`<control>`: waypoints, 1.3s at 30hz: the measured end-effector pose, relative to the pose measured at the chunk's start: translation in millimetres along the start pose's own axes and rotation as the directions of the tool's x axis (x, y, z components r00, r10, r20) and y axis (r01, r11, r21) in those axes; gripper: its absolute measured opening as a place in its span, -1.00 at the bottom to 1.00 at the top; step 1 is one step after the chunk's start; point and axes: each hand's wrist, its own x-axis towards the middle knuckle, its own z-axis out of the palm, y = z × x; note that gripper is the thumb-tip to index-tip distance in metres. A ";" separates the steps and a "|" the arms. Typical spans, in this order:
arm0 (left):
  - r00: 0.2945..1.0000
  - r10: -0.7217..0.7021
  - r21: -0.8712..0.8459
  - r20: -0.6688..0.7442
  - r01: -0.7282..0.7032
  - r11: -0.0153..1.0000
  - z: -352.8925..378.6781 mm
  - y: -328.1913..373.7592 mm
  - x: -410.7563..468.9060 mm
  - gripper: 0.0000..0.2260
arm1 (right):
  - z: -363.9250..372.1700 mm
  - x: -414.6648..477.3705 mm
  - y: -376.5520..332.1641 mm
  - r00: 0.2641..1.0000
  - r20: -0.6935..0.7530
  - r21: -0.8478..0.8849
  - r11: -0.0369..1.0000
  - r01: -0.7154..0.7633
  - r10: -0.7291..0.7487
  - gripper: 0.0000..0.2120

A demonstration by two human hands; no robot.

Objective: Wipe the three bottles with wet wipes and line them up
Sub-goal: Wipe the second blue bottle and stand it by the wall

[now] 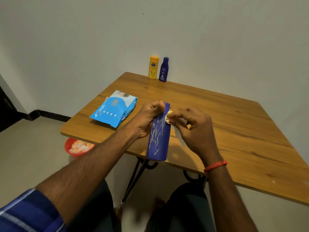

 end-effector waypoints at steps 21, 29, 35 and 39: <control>0.965 -0.016 0.039 -0.262 0.027 0.999 12.8 2.7 -10.0 -0.11 | 22.5 -58.9 -11.7 0.955 0.261 0.001 0.990 0.143 -0.139 -0.76; 0.966 -0.080 -0.008 -0.248 0.080 0.997 17.9 4.3 -7.5 -0.68 | 7.0 -51.1 -6.4 0.969 0.221 0.216 0.975 0.061 -0.109 -0.79; 0.977 -0.212 -0.147 -0.019 0.207 0.967 21.7 8.8 -5.5 -0.52 | 11.0 -17.5 -3.5 1.000 -0.009 0.232 0.973 -0.005 0.007 -0.88; 0.970 -0.244 -0.250 -0.021 0.231 0.940 19.8 4.1 -6.5 -0.51 | 17.3 -3.2 -12.1 0.978 -0.130 0.314 0.943 -0.112 0.160 -0.87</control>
